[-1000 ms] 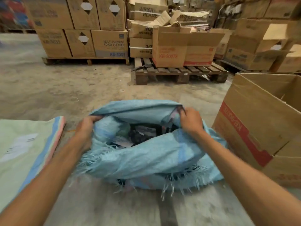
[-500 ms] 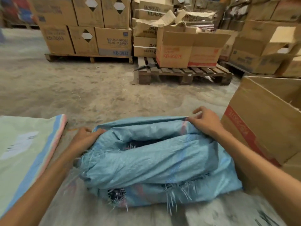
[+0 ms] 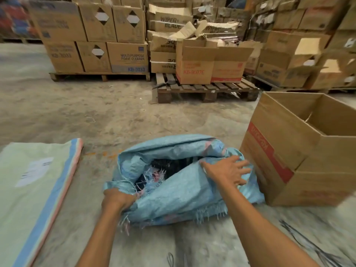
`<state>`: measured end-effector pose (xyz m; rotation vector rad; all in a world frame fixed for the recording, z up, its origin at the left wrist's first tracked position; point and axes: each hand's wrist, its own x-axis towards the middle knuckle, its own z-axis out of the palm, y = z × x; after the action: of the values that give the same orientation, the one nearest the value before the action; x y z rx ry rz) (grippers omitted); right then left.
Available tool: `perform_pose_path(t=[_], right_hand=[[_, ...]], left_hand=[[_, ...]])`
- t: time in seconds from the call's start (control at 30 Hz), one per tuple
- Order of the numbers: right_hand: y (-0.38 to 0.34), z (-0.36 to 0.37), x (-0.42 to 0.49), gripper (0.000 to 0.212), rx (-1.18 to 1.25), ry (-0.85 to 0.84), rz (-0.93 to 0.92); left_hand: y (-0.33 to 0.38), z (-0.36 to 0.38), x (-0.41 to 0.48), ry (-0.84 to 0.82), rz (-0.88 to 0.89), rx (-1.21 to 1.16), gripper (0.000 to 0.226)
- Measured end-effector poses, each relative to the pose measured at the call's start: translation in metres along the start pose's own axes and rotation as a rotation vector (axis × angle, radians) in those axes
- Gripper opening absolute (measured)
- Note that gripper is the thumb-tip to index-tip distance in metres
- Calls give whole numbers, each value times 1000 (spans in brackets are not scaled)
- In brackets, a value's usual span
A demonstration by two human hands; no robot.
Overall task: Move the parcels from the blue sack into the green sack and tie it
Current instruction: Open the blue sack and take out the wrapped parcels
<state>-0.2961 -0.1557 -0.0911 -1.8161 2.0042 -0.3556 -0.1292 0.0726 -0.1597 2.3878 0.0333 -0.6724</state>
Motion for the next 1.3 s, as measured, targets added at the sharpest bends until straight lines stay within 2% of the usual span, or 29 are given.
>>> perform_pose_path(t=[0.07, 0.13, 0.2, 0.23, 0.3, 0.37, 0.43, 0.5, 0.53, 0.57, 0.6, 0.63, 0.67, 0.7, 0.77, 0.8, 0.83, 0.87, 0.93, 1.0, 1.03, 1.07, 1.1, 1.13, 1.17, 1.2, 1.23, 1.27, 1.3], right_hand=[[-4, 6, -8, 126, 168, 15, 145], [0, 18, -14, 105, 134, 81, 189], [7, 23, -15, 63, 115, 137, 198], [11, 24, -13, 50, 134, 121, 193], [20, 18, -11, 42, 134, 51, 116], [27, 1, -10, 40, 182, 9, 25], [34, -20, -7, 36, 384, -9, 51], [41, -34, 12, 35, 718, -75, 220], [43, -42, 27, 42, 921, -190, 339], [43, -48, 41, 49, 1076, -338, 440], [39, -55, 54, 44, 1192, -459, 533], [30, -67, 63, 23, 1274, -514, 589], [21, -77, 66, 10, 1327, -547, 634], [11, -89, 66, 24, 1376, -588, 622], [-1, -106, 65, 35, 1468, -660, 430], [1, -101, 64, 34, 1370, -739, 278], [9, -93, 57, 25, 1275, -915, 133], [21, -76, 54, 15, 1164, -1022, 85], [53, -34, 59, 26, 1075, -1080, 202], [75, -2, 65, 41, 1099, -1048, 385], [80, 3, 66, 44, 1127, -1041, 418], [81, 5, 74, 39, 1158, -1018, 442], [81, -3, 73, 23, 1220, -1000, 439], [82, -8, 76, 23, 1302, -972, 430], [87, -11, 83, 48, 1347, -927, 428], [90, -19, 83, 60, 1399, -923, 385], [93, -23, 85, 63, 1425, -859, 364], [94, -27, 84, 67, 1433, -824, 324], [89, -33, 77, 73, 1383, -777, 279]], left_hand=[[-13, 14, -29, 50, -23, -292, 108], [-32, 31, -28, 102, -106, -628, 101], [-41, 41, -19, -32, -208, -853, 108], [-44, 50, -1, -105, -275, -895, 116], [-48, 55, 17, -204, -310, -950, 115], [-44, 56, 42, -220, -301, -1031, 93], [-23, 35, 19, -204, -326, -1128, 58], [0, 13, -22, -256, -367, -1245, 19], [11, 5, -39, -289, -373, -1306, 5], [21, -3, -54, -317, -397, -1382, 13], [30, -10, -64, -340, -423, -1451, 16], [41, -19, -71, -366, -416, -1504, 16], [48, -26, -74, -395, -426, -1535, 20], [55, -31, -72, -435, -412, -1555, 26], [72, -34, -65, -495, -350, -1516, 39], [78, -32, -63, -524, -311, -1499, 44], [78, -28, -61, -575, -259, -1472, 46], [75, -20, -58, -639, -198, -1434, 45], [61, -2, -51, -673, -169, -1349, 47], [44, 10, -40, -623, -192, -1322, 50], [38, 10, -36, -603, -213, -1322, 50], [34, 9, -32, -577, -244, -1334, 52], [31, 8, -30, -519, -274, -1345, 54], [29, 6, -30, -469, -281, -1345, 57], [27, 5, -34, -418, -276, -1312, 57], [28, 4, -41, -364, -257, -1273, 58], [27, 6, -44, -278, -246, -1243, 67], [23, 9, -44, -119, -266, -1199, 83], [20, 10, -45, 118, -273, -1089, 98]])
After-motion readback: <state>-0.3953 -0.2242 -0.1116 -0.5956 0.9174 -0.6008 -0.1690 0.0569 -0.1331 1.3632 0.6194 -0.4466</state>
